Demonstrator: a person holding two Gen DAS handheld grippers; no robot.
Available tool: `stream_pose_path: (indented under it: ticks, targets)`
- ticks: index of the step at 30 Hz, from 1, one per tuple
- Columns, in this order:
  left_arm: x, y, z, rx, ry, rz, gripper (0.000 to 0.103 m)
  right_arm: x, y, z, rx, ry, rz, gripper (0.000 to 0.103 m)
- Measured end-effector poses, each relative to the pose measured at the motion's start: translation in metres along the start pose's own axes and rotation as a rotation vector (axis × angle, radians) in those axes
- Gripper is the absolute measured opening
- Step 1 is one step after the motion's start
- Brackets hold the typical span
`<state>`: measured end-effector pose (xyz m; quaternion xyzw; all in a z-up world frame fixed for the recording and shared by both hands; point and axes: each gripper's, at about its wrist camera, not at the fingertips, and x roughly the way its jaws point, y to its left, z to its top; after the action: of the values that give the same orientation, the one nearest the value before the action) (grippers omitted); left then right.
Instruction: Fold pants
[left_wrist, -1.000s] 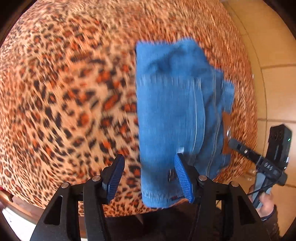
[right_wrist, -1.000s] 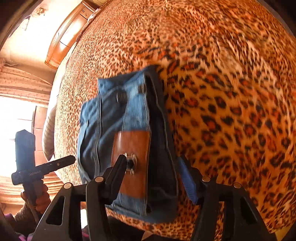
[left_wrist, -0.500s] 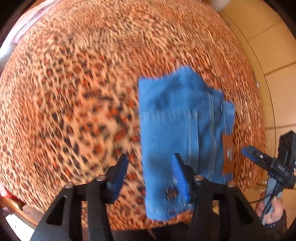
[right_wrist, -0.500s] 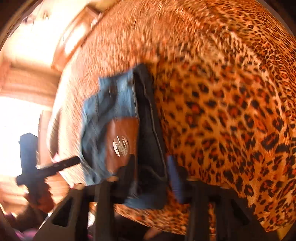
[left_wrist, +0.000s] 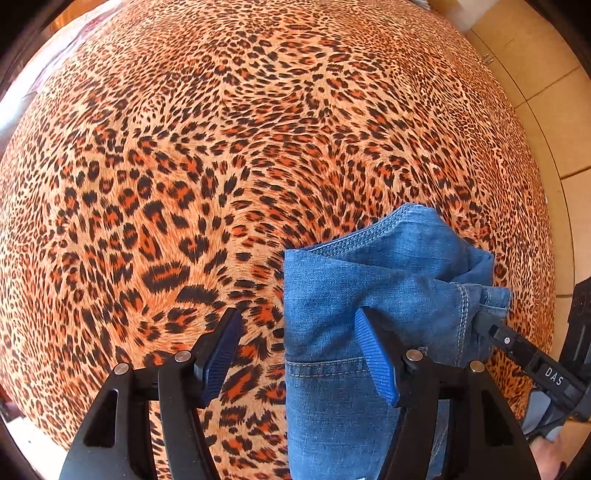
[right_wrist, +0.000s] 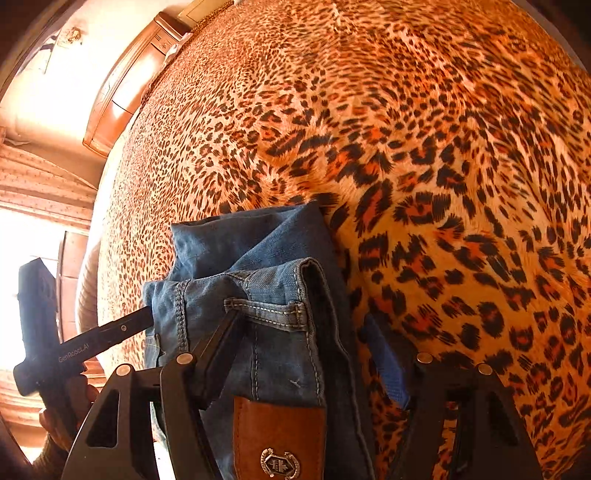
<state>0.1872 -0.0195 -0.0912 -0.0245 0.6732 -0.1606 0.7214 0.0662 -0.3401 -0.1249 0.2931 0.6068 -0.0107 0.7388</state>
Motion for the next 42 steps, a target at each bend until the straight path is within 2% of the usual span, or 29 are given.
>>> stream_pose_path:
  ticks: [3, 7, 14, 15, 16, 18, 20, 21, 23, 25, 26, 28, 30, 31, 36, 38, 40, 41, 42]
  targets:
    - [0.002, -0.002, -0.001, -0.009, 0.014, -0.014, 0.063, -0.003, 0.001, -0.005, 0.015, 0.006, -0.007, 0.071]
    - [0.001, 0.010, 0.012, -0.045, 0.044, -0.047, 0.063, 0.006, 0.006, 0.006, 0.016, 0.011, -0.021, 0.071]
    - [0.003, 0.007, 0.015, -0.039, 0.045, -0.037, 0.061, 0.011, 0.008, 0.009, 0.013, 0.003, -0.020, 0.071]
    - [0.004, 0.004, 0.016, -0.029, 0.048, -0.054, 0.037, 0.013, 0.010, 0.011, 0.001, 0.000, -0.008, 0.061]
    - [-0.007, 0.005, 0.016, -0.013, 0.061, -0.080, 0.030, 0.014, 0.014, 0.012, -0.018, 0.000, -0.005, 0.056]
    - [-0.012, 0.000, 0.021, -0.001, 0.053, -0.053, 0.028, 0.009, 0.023, 0.016, -0.064, -0.005, 0.000, 0.029]
    - [-0.007, 0.004, 0.029, -0.027, 0.045, -0.069, 0.026, -0.005, 0.028, 0.021, -0.082, -0.056, 0.014, 0.026]
    - [-0.001, 0.009, 0.033, -0.057, 0.061, -0.078, 0.026, -0.007, 0.027, 0.025, -0.091, -0.066, 0.015, 0.026]
    - [0.006, 0.018, 0.039, -0.133, 0.090, -0.117, 0.027, 0.006, 0.022, 0.032, -0.119, -0.028, -0.080, 0.026]
    - [0.002, 0.022, 0.038, -0.139, 0.090, -0.138, 0.028, 0.013, 0.019, 0.033, -0.109, -0.001, -0.101, 0.030]
    - [-0.002, 0.025, 0.035, -0.127, 0.085, -0.130, 0.028, 0.007, 0.018, 0.032, -0.095, -0.019, -0.085, 0.034]
    - [-0.012, 0.032, 0.024, -0.098, 0.087, -0.113, 0.031, -0.006, 0.010, 0.026, -0.041, -0.032, 0.017, 0.037]
    - [-0.020, 0.041, 0.005, -0.086, 0.102, -0.133, 0.044, -0.019, -0.002, 0.013, 0.007, -0.033, 0.069, 0.062]
    - [-0.021, 0.044, -0.008, -0.082, 0.119, -0.148, 0.048, -0.023, -0.008, 0.004, 0.024, -0.017, 0.106, 0.066]
    - [-0.012, 0.046, -0.057, -0.099, 0.202, -0.232, 0.052, -0.023, -0.018, -0.043, 0.028, 0.080, 0.149, 0.066]
    - [-0.005, 0.040, -0.066, -0.087, 0.212, -0.222, 0.054, -0.019, -0.017, -0.054, 0.033, 0.089, 0.168, 0.066]
    - [0.004, 0.033, -0.070, -0.081, 0.257, -0.226, 0.053, -0.007, -0.013, -0.059, 0.011, 0.135, 0.151, 0.066]
    - [0.006, 0.029, -0.071, -0.079, 0.278, -0.240, 0.043, -0.004, -0.007, -0.059, -0.017, 0.138, 0.132, 0.062]
    - [0.002, 0.025, -0.072, -0.067, 0.270, -0.226, 0.041, -0.006, 0.001, -0.059, -0.061, 0.132, 0.120, 0.046]
